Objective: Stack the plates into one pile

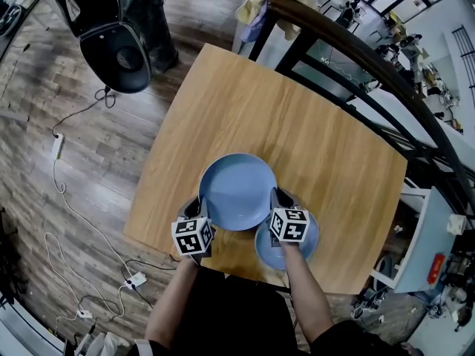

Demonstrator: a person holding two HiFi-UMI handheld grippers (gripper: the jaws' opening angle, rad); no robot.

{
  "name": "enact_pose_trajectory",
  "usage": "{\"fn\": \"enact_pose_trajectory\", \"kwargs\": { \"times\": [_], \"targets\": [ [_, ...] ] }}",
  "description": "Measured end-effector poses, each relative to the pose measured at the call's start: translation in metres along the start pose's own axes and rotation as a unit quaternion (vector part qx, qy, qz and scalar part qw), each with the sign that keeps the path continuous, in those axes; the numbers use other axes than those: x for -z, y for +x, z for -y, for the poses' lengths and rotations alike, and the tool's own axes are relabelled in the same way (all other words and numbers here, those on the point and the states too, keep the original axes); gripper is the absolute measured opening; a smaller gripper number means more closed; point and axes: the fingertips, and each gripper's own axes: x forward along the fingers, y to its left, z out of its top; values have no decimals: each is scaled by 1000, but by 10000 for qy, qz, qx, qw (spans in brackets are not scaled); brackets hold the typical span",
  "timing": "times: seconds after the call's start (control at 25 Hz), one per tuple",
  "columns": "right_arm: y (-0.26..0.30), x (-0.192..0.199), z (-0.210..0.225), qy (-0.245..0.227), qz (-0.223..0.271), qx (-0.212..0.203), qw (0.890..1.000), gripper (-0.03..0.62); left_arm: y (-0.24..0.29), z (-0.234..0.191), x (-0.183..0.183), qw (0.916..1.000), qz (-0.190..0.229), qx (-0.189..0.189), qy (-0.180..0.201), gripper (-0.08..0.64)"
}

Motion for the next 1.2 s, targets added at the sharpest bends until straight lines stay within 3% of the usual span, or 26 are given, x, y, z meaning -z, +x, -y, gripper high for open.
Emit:
{"fn": "enact_pose_trajectory", "kwargs": {
  "times": [1.2],
  "targets": [
    [-78, 37, 21, 232, 371, 19, 9990, 43, -49, 48, 34, 9992, 166, 130, 339, 41]
  ]
}}
